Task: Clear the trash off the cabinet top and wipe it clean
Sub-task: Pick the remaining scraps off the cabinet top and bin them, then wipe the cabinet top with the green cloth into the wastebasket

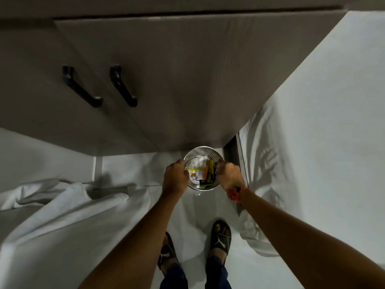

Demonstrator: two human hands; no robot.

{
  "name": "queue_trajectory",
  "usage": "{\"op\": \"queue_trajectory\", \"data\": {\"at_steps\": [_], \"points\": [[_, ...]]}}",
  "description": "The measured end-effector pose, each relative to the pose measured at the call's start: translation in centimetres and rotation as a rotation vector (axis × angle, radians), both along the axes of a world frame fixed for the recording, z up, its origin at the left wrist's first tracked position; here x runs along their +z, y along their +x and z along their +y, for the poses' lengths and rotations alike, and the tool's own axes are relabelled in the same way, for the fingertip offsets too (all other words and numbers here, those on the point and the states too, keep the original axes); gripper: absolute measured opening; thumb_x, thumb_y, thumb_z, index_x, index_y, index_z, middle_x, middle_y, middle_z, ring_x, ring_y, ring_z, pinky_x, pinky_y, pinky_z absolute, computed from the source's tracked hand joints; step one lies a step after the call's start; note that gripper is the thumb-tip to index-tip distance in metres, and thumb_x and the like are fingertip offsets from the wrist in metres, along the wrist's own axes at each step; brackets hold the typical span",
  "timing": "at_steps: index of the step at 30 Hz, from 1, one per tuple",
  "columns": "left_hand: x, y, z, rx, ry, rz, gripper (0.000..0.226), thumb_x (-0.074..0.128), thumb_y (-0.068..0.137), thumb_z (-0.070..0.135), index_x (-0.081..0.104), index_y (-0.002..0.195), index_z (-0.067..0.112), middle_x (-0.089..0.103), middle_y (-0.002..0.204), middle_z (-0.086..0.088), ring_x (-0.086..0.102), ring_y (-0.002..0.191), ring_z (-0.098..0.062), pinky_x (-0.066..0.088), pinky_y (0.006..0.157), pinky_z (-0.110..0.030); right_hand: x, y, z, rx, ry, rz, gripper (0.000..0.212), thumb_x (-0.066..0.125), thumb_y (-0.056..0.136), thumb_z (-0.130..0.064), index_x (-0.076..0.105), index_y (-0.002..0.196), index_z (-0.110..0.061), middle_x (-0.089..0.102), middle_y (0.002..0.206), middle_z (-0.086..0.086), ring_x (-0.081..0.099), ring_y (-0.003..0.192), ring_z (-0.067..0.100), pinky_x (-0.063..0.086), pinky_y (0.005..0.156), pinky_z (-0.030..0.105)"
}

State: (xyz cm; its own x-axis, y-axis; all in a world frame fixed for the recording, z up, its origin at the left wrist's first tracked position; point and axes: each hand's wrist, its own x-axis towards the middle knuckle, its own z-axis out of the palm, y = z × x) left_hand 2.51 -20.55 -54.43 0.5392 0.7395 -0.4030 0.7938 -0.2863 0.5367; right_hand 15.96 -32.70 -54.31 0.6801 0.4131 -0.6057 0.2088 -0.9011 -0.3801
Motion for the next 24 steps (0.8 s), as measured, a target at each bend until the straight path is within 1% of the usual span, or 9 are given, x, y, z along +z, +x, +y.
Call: {"op": "queue_trajectory", "data": {"at_steps": [3,5,7,11,14,17,19,21,24], "points": [[2.8,-3.0,0.4,0.037,0.021,0.000,0.014,0.051,0.086,0.002,0.061,0.095,0.002,0.071,0.087,-0.020,0.066,0.087,-0.039,0.053,0.072,-0.041,3.1,-2.1,-0.1,0.088,0.037,-0.084,0.019,0.058,0.097,-0.021,0.069,0.101,-0.007,0.073,0.101,0.014,0.069,0.079,0.027,0.054,0.070,0.028],[5.6,-4.6,0.7,0.074,0.059,-0.032,0.020,0.052,0.088,0.003,0.063,0.106,0.002,0.072,0.093,-0.018,0.068,0.091,-0.037,0.056,0.078,-0.043,5.6,-4.1,0.6,0.167,0.085,-0.145,0.020,0.055,0.096,-0.024,0.068,0.105,-0.012,0.072,0.104,0.015,0.069,0.094,0.036,0.056,0.078,0.037],[9.8,-6.7,1.2,0.145,0.124,-0.086,0.026,0.052,0.093,0.005,0.063,0.115,0.004,0.072,0.106,-0.016,0.068,0.100,-0.032,0.057,0.087,-0.043,8.9,-6.6,2.3,0.295,0.174,-0.190,0.022,0.050,0.097,-0.020,0.067,0.110,-0.015,0.069,0.109,0.011,0.066,0.101,0.033,0.056,0.084,0.041],[18.8,-11.6,2.9,0.300,0.304,-0.219,0.027,0.048,0.099,0.017,0.062,0.122,0.013,0.068,0.114,-0.007,0.063,0.106,-0.018,0.054,0.094,-0.031,16.2,-12.6,7.6,0.550,0.460,-0.245,0.029,0.054,0.093,-0.006,0.067,0.118,-0.012,0.068,0.113,0.010,0.064,0.103,0.028,0.055,0.086,0.039],[24.8,-17.3,5.0,0.473,0.459,-0.219,0.026,0.053,0.099,0.016,0.062,0.124,0.013,0.066,0.118,-0.005,0.061,0.109,-0.016,0.051,0.096,-0.023,21.3,-18.4,11.8,0.751,0.651,-0.268,0.024,0.063,0.089,0.000,0.070,0.111,-0.009,0.069,0.110,0.012,0.064,0.102,0.029,0.053,0.083,0.036],[29.1,-23.4,6.1,0.610,0.600,-0.234,0.023,0.052,0.099,0.014,0.062,0.120,0.012,0.064,0.119,-0.005,0.057,0.109,-0.016,0.040,0.096,-0.012,25.3,-23.7,14.6,0.952,0.821,-0.293,0.021,0.066,0.087,0.001,0.071,0.106,-0.006,0.070,0.104,0.012,0.066,0.096,0.030,0.057,0.083,0.040],[30.5,-28.1,6.2,0.695,0.676,-0.106,0.020,0.053,0.098,0.017,0.061,0.115,0.013,0.064,0.116,-0.006,0.057,0.108,-0.020,0.047,0.096,-0.023,27.2,-27.2,15.8,1.072,0.893,-0.300,0.020,0.062,0.088,0.000,0.071,0.105,-0.006,0.070,0.102,0.011,0.064,0.094,0.029,0.054,0.084,0.042],[30.5,-32.5,5.5,0.766,0.651,0.087,0.027,0.058,0.094,0.027,0.058,0.117,0.013,0.063,0.117,-0.009,0.058,0.108,-0.027,0.051,0.092,-0.036,28.5,-30.5,16.2,1.166,0.950,-0.347,0.019,0.062,0.088,-0.001,0.073,0.103,-0.006,0.070,0.099,0.011,0.064,0.090,0.029,0.054,0.080,0.042],[28.7,-37.6,3.0,0.767,0.357,0.358,0.076,0.064,0.085,0.054,0.041,0.142,0.010,0.048,0.145,-0.016,0.045,0.133,-0.036,0.044,0.107,-0.049,29.8,-34.4,15.7,1.266,1.013,-0.370,0.019,0.063,0.086,-0.001,0.075,0.100,-0.007,0.072,0.095,0.009,0.066,0.087,0.028,0.055,0.071,0.038]]}}
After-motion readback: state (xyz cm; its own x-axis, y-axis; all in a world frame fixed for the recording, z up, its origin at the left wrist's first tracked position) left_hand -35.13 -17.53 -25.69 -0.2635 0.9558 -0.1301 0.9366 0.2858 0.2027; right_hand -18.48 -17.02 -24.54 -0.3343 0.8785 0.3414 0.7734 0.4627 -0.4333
